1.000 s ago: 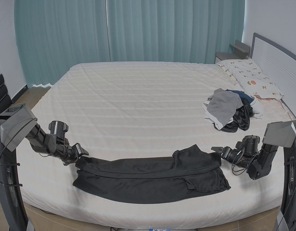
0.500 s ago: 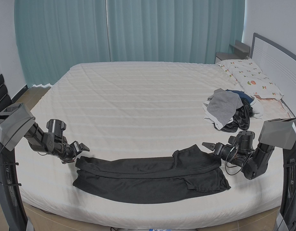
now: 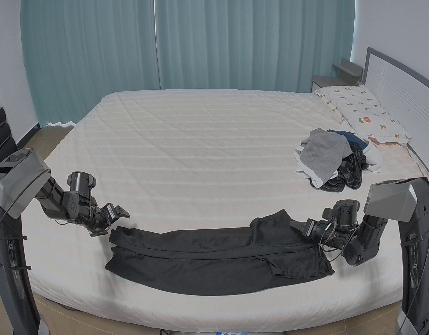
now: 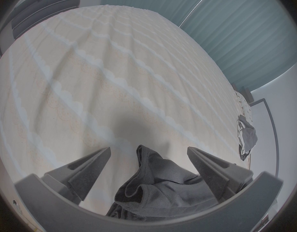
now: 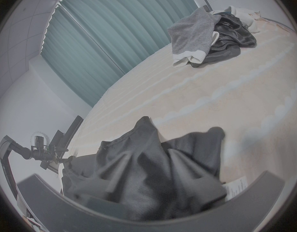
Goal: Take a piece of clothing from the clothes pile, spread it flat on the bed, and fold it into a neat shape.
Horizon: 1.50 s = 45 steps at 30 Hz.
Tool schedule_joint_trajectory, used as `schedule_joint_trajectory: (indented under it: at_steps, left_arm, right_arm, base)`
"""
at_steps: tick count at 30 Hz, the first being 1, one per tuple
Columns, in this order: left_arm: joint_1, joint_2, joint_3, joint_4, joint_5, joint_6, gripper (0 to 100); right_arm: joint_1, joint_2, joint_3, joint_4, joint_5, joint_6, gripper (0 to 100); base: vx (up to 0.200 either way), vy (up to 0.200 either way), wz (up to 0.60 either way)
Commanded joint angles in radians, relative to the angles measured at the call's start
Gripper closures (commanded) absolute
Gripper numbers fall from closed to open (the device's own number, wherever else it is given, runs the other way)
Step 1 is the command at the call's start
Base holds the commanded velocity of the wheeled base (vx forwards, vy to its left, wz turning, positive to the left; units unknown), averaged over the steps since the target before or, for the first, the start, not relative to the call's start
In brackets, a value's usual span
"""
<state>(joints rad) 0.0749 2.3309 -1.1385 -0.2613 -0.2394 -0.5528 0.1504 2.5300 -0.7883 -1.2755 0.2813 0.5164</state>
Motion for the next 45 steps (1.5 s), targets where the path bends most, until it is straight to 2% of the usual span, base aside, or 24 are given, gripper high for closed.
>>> schedule_joint_trajectory:
  at_steps: [1,12,17,25,30,37,38,45]
  left_arm:
    - [0.0,0.002,0.002,-0.001,0.0,0.001,0]
    - [0.0,0.005,0.002,-0.001,0.003,0.005,0]
    - [0.0,0.008,0.002,-0.001,0.005,0.007,0]
    - [0.003,0.007,0.0,-0.003,0.008,0.007,0]
    - [0.003,0.007,0.0,-0.003,0.009,0.007,0]
    - [0.006,0.002,0.0,-0.001,0.015,0.013,0]
    - [0.006,-0.001,0.0,-0.001,0.017,0.013,0]
    - [0.005,-0.16,0.052,0.01,0.048,0.005,0]
  right_arm:
    - [0.001,-0.007,0.026,-0.002,0.001,-0.007,100]
    - [-0.012,-0.039,0.118,-0.093,0.004,-0.024,100]
    - [-0.014,-0.065,0.199,-0.156,0.03,-0.026,100]
    - [-0.028,-0.112,0.299,-0.177,0.068,-0.026,100]
    - [-0.031,-0.097,0.299,-0.183,0.072,-0.03,100]
    - [-0.032,-0.046,0.302,-0.18,0.065,-0.105,100]
    - [-0.032,-0.046,0.299,-0.185,0.062,-0.105,0]
    - [-0.04,-0.145,0.3,-0.208,0.061,-0.076,0]
  base:
    - [0.0,0.0,0.0]
    - [0.0,0.0,0.0]
    - [0.0,0.0,0.0]
    - [0.0,0.0,0.0]
    - [0.0,0.0,0.0]
    - [0.0,0.0,0.0]
    - [0.0,0.0,0.0]
    - [0.0,0.0,0.0]
